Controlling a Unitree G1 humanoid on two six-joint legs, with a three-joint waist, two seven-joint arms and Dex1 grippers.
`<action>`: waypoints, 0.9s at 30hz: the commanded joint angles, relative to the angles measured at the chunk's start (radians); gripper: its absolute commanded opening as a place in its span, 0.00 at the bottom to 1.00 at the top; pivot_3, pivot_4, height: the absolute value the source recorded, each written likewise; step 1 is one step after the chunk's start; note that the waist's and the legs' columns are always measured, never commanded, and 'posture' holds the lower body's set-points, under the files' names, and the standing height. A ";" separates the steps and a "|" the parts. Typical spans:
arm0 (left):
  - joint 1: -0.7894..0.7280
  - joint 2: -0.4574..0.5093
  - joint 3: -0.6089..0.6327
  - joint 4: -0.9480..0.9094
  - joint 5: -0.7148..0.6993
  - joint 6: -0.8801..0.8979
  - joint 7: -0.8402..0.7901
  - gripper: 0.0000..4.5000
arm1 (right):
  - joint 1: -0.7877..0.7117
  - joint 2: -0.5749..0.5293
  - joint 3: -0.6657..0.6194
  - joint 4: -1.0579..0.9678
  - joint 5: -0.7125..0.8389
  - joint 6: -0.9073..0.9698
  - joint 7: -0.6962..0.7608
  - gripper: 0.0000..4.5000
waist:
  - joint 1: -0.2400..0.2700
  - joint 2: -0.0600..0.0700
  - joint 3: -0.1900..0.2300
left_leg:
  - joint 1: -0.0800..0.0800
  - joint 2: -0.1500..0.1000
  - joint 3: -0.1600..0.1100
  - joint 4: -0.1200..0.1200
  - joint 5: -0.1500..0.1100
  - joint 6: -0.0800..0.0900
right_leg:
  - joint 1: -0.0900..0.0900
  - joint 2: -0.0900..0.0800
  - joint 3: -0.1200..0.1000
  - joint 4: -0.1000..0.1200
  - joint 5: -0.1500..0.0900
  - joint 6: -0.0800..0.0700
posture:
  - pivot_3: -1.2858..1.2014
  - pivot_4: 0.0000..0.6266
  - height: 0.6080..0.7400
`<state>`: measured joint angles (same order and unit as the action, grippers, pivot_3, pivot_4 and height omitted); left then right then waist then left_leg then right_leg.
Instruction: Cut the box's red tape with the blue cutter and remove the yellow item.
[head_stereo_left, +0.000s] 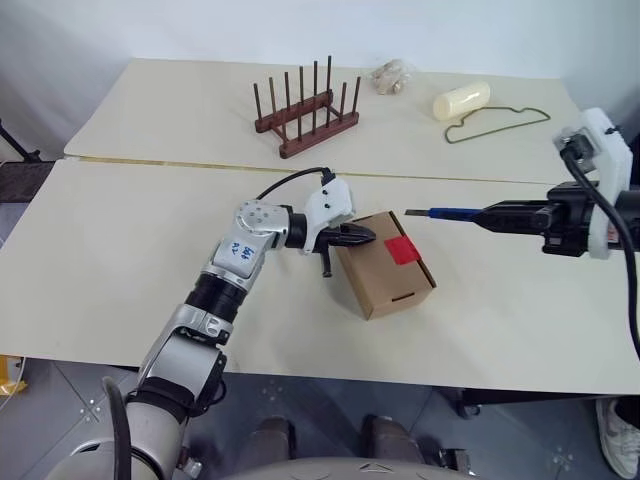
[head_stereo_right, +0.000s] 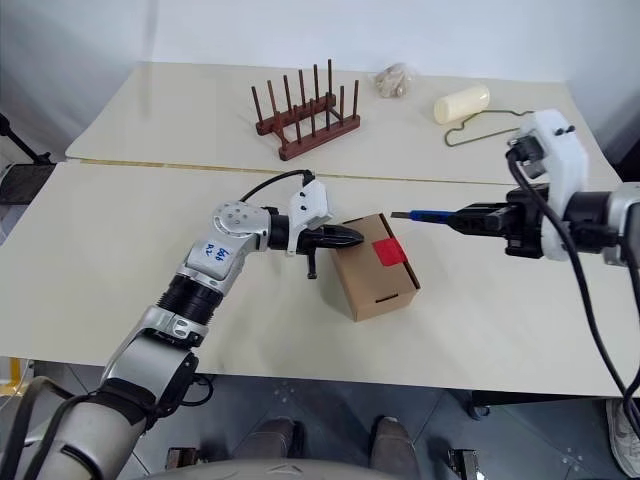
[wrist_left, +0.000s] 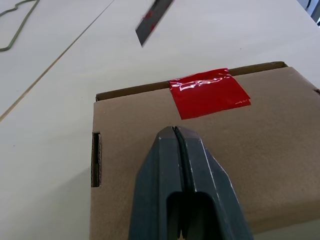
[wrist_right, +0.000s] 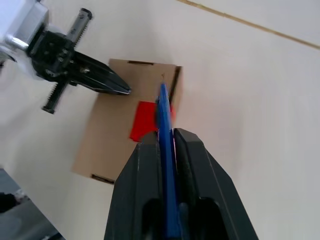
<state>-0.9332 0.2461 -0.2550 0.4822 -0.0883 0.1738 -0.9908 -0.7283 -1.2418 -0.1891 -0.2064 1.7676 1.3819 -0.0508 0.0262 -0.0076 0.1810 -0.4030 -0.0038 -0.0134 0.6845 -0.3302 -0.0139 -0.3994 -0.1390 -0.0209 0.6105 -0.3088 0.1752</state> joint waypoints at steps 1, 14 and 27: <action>0.009 -0.012 -0.008 -0.024 0.010 0.015 0.007 0.00 | -0.004 -0.038 0.021 -0.038 0.090 -0.076 -0.082 0.02 | 0.000 0.000 0.000 | 0.000 0.000 0.000 0.000 0.000 0.000 | 0.000 0.000 0.000 0.000 0.000 0.000 | 0.52 0.24 1.00; 0.049 0.000 -0.027 -0.095 0.024 0.080 0.003 0.00 | 0.039 -0.031 0.081 -0.074 0.026 -0.147 -0.115 0.02 | -0.001 0.000 0.000 | 0.000 0.000 0.000 0.000 0.000 0.000 | 0.000 0.000 0.000 0.000 0.000 0.000 | 0.52 0.24 1.00; 0.057 0.043 -0.066 -0.188 0.045 0.236 0.017 0.00 | 0.073 0.020 0.103 -0.094 -0.068 -0.139 -0.072 0.02 | -0.002 0.001 0.000 | 0.000 0.000 0.000 0.001 0.000 0.000 | 0.000 0.000 0.000 0.001 0.000 0.000 | 0.52 0.24 1.00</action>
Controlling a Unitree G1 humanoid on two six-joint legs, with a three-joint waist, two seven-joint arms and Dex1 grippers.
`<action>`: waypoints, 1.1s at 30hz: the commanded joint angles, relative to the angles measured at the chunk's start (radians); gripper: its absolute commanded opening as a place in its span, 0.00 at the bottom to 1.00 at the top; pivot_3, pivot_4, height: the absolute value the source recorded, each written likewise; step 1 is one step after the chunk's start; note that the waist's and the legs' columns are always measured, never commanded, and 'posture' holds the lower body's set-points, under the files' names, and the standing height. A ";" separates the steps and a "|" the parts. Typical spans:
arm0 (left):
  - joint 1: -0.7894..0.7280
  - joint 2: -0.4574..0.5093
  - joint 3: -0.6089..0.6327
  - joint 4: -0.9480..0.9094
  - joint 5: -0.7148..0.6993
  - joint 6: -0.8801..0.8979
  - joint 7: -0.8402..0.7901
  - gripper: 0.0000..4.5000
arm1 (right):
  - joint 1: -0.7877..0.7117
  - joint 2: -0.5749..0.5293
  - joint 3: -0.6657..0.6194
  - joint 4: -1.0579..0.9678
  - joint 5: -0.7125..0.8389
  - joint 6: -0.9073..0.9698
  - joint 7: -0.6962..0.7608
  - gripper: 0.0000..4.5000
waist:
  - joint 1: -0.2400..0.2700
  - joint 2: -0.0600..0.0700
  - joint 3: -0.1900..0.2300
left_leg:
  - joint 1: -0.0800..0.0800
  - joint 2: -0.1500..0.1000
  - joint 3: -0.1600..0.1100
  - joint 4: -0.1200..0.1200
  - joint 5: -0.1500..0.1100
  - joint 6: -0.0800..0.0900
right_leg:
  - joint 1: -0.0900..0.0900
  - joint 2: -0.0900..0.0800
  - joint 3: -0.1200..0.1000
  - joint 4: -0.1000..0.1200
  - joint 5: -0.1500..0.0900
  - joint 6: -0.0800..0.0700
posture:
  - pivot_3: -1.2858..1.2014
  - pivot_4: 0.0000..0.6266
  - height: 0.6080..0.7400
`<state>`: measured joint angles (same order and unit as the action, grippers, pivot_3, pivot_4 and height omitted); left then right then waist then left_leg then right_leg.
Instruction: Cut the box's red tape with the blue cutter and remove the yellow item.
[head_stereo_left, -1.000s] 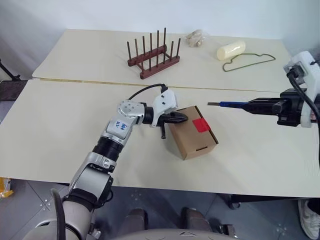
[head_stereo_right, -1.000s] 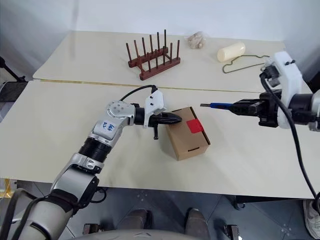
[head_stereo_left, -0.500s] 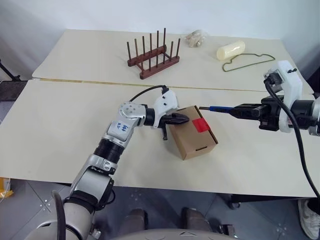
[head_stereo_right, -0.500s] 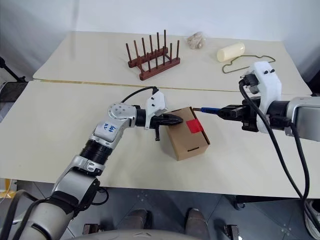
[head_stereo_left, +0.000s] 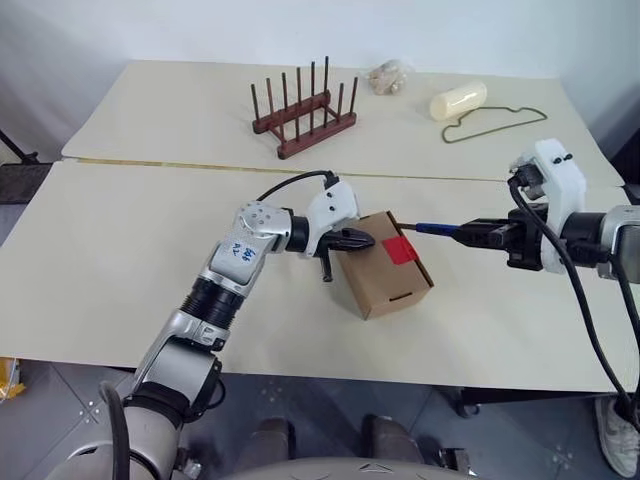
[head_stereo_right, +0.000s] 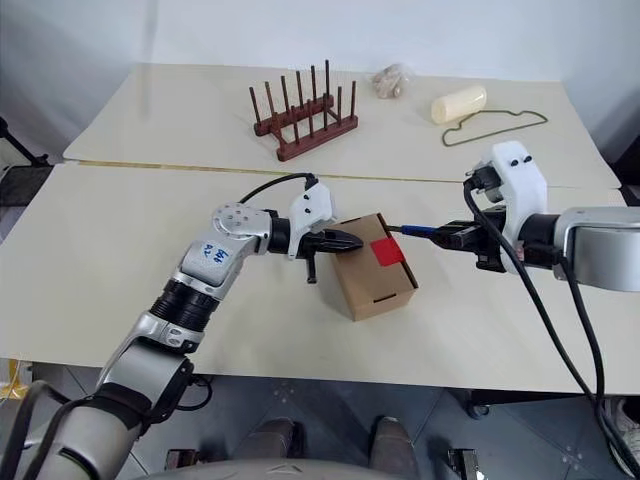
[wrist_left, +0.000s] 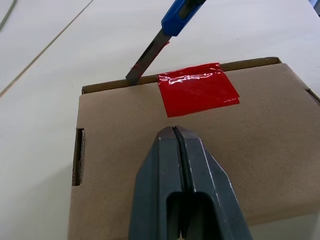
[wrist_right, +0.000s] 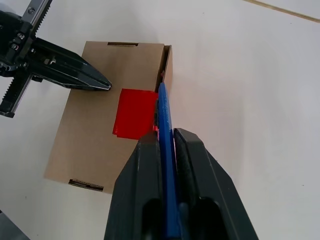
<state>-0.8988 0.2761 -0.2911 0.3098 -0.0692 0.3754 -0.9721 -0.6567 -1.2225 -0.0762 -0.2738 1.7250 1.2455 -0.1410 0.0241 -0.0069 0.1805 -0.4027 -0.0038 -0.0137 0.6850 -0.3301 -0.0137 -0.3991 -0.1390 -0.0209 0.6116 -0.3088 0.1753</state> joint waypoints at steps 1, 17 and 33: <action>0.025 0.014 -0.031 -0.022 0.024 0.041 -0.001 0.00 | 0.005 0.004 -0.009 -0.029 -0.032 0.000 0.022 0.02 | 0.000 0.000 0.000 | 0.000 0.000 0.000 0.000 0.000 0.000 | 0.000 0.000 0.000 0.000 0.000 0.000 | 0.52 0.24 1.00; 0.000 0.014 -0.084 -0.042 0.048 0.148 0.021 0.00 | -0.015 -0.078 0.083 -0.024 0.156 0.046 -0.002 0.02 | 0.002 0.000 0.000 | 0.000 0.000 0.000 0.001 0.000 0.000 | 0.001 0.000 0.000 0.000 0.000 0.000 | 0.52 0.24 1.00; 0.016 -0.002 -0.116 -0.036 0.059 0.181 0.038 0.00 | 0.008 -0.233 0.153 -0.043 0.247 0.034 0.088 0.02 | 0.006 0.000 -0.001 | 0.000 0.000 -0.002 0.004 0.000 0.001 | 0.004 0.000 -0.001 0.000 0.000 0.000 | 0.52 0.24 1.00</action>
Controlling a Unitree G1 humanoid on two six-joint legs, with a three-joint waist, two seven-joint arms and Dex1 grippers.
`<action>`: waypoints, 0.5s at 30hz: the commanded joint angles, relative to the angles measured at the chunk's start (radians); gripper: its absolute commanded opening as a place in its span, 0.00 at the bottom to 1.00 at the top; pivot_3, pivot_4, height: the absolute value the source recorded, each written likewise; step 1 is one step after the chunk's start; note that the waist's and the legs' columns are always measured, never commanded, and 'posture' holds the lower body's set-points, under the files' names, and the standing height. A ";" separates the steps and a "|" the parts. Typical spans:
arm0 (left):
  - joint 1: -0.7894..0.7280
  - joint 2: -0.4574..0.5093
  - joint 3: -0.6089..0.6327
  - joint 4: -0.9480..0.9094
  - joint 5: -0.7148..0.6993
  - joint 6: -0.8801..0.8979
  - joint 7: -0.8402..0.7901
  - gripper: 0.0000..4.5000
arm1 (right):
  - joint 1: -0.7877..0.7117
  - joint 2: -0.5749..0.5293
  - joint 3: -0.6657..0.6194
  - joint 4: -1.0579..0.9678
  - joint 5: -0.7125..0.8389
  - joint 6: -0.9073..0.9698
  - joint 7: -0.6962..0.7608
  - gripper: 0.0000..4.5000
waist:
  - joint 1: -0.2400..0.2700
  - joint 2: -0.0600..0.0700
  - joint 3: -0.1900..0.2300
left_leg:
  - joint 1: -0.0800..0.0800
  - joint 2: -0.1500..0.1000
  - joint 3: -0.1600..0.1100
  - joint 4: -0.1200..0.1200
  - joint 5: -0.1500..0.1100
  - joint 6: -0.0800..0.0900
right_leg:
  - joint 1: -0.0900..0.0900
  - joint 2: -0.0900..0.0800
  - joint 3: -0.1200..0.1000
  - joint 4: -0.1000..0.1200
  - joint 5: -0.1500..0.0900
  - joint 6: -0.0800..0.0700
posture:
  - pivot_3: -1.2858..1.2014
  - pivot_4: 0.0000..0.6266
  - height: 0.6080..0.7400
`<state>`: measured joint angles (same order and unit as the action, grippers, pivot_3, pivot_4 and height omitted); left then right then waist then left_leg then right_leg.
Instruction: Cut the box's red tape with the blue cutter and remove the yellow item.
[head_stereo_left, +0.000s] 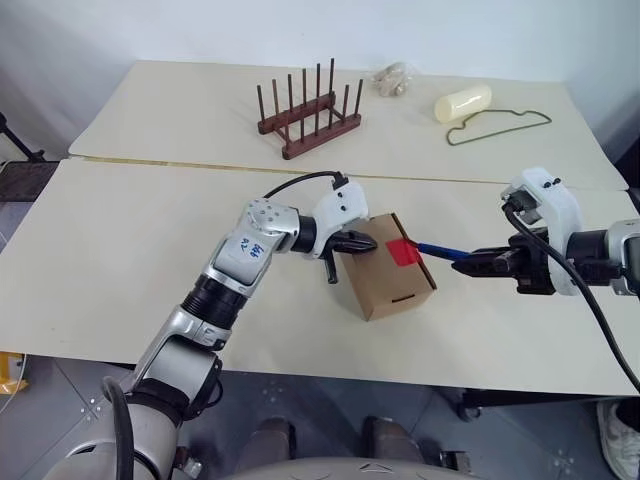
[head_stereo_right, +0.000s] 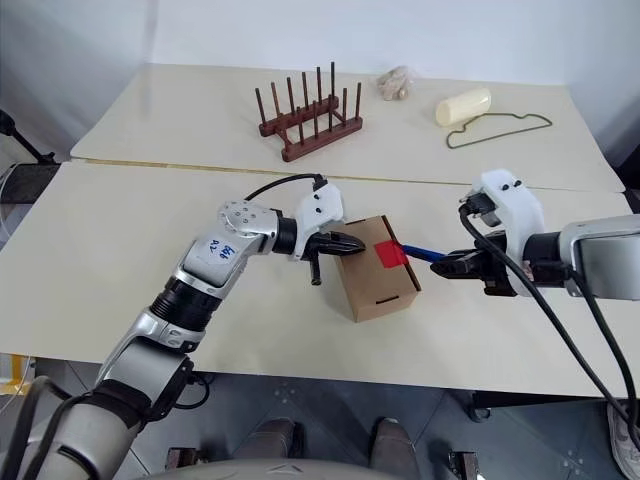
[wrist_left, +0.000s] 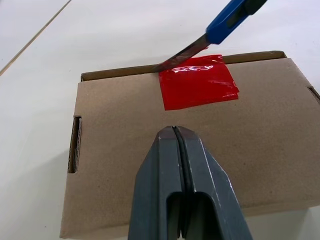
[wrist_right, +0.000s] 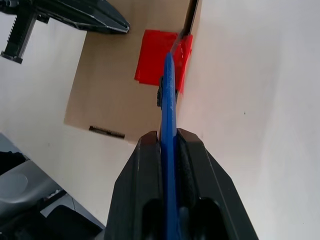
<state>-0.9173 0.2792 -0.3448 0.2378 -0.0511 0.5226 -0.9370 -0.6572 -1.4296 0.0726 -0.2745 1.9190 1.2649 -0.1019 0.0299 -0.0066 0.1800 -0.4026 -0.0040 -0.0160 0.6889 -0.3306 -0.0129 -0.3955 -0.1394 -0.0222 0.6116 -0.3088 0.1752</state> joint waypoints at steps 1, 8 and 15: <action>0.034 -0.006 -0.063 0.035 0.041 0.033 0.003 0.00 | 0.012 -0.032 0.004 -0.043 0.053 0.013 0.053 0.02 | 0.000 0.000 0.000 | 0.000 0.000 0.000 0.000 0.000 0.000 | 0.000 0.000 0.000 0.000 0.000 0.000 | 0.52 0.24 1.00; 0.035 -0.009 -0.064 0.032 0.038 0.033 0.004 0.00 | 0.060 -0.090 -0.006 -0.049 0.053 0.016 0.094 0.02 | 0.001 0.000 0.000 | 0.000 0.000 0.000 0.002 0.000 0.000 | 0.001 0.000 0.000 0.000 0.000 0.000 | 0.52 0.24 1.00; 0.039 -0.006 -0.064 0.026 0.037 0.035 0.005 0.00 | 0.113 -0.125 -0.020 -0.071 0.053 0.005 0.128 0.02 | 0.002 0.000 0.000 | 0.000 0.000 0.000 0.002 0.000 0.001 | 0.001 0.000 0.000 0.001 0.000 0.000 | 0.52 0.24 1.00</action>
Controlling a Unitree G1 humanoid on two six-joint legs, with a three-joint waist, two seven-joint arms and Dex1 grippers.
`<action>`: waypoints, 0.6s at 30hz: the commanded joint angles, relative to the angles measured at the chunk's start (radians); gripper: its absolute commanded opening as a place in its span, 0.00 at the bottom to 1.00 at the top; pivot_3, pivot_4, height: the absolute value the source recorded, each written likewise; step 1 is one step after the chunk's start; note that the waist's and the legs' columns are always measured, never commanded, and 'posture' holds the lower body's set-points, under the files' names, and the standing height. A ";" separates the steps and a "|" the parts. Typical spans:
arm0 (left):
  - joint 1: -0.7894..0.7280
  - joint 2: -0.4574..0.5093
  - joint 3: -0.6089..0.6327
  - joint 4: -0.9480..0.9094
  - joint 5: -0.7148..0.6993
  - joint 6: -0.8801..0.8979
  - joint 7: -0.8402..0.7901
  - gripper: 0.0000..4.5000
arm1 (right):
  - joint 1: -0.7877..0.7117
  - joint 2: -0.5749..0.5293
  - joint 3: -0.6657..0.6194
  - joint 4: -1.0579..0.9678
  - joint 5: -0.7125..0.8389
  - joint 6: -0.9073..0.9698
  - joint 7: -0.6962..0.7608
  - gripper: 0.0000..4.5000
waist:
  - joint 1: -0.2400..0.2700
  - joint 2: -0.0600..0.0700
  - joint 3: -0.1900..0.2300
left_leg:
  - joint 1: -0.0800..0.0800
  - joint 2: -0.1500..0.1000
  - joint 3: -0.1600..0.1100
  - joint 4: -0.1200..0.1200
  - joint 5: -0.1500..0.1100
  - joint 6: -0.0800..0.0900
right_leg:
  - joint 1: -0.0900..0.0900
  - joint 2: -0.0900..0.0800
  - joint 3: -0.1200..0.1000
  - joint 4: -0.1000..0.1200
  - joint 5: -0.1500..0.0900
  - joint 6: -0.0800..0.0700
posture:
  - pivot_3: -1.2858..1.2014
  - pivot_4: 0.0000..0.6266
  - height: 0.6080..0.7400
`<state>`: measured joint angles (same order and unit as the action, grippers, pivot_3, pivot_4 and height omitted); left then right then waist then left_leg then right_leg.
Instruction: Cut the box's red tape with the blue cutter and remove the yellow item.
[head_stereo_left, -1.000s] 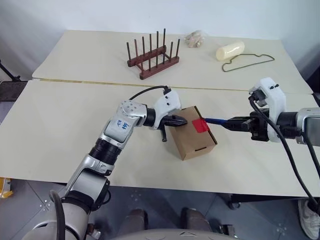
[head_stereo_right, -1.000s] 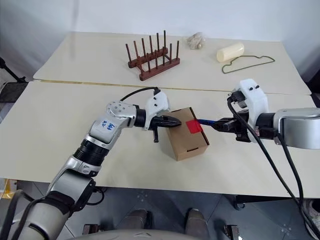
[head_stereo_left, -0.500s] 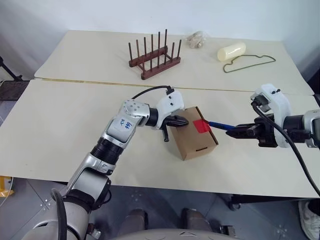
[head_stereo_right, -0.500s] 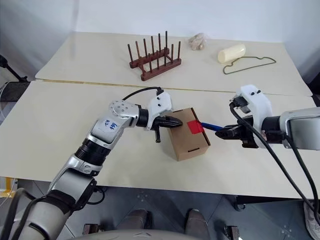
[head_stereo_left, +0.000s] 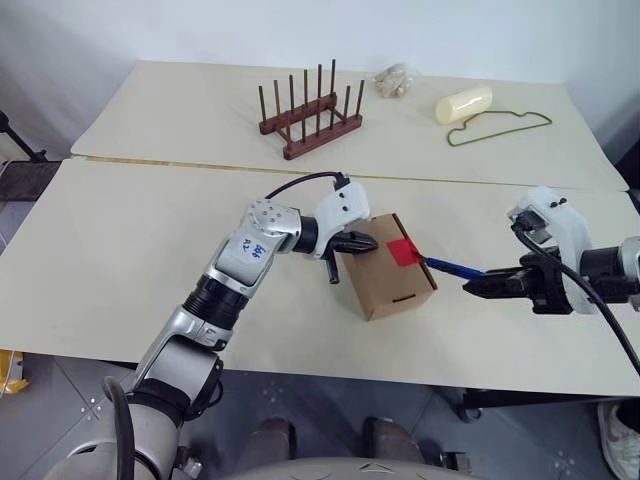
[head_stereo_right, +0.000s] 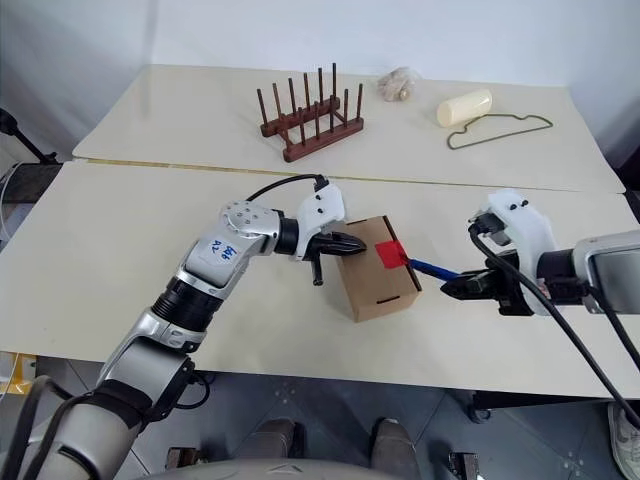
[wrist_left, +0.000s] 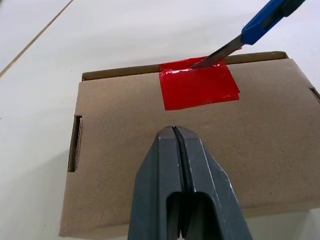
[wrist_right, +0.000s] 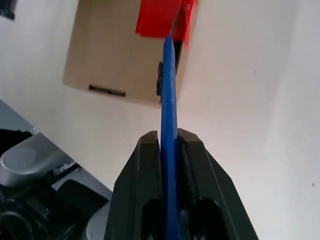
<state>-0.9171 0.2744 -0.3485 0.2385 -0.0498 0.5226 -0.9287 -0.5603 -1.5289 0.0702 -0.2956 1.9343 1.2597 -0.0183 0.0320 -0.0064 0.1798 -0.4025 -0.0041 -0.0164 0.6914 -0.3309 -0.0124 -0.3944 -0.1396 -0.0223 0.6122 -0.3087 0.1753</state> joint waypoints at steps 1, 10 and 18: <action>0.039 -0.001 -0.060 0.025 0.036 0.036 -0.004 0.00 | 0.023 -0.030 -0.020 -0.053 0.038 0.009 0.051 0.02 | 0.000 0.000 0.000 | 0.000 0.000 0.000 0.000 0.000 0.000 | 0.000 0.000 0.000 0.000 0.000 0.000 | 0.52 0.24 1.00; 0.027 -0.002 -0.059 0.042 0.039 0.028 -0.004 0.00 | 0.133 -0.110 -0.078 -0.089 0.038 -0.010 0.149 0.02 | -0.001 0.000 0.000 | 0.000 0.000 0.000 0.001 0.000 0.000 | 0.000 0.000 0.000 0.000 0.000 0.000 | 0.52 0.24 1.00; 0.022 0.000 -0.036 0.028 0.022 0.017 -0.007 0.00 | 0.148 -0.163 -0.316 0.031 0.002 0.066 0.303 0.02 | 0.001 0.001 0.000 | 0.000 0.000 0.000 0.002 0.000 0.000 | 0.000 0.000 0.000 0.001 0.000 0.000 | 0.52 0.24 1.00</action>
<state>-0.9169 0.2769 -0.3462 0.2390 -0.0504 0.5211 -0.9302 -0.3817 -1.6740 -0.1500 -0.2856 1.9272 1.3025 0.2155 0.0325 -0.0058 0.1795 -0.4026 -0.0040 -0.0160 0.6936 -0.3309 -0.0122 -0.3942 -0.1396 -0.0218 0.6135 -0.3087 0.1754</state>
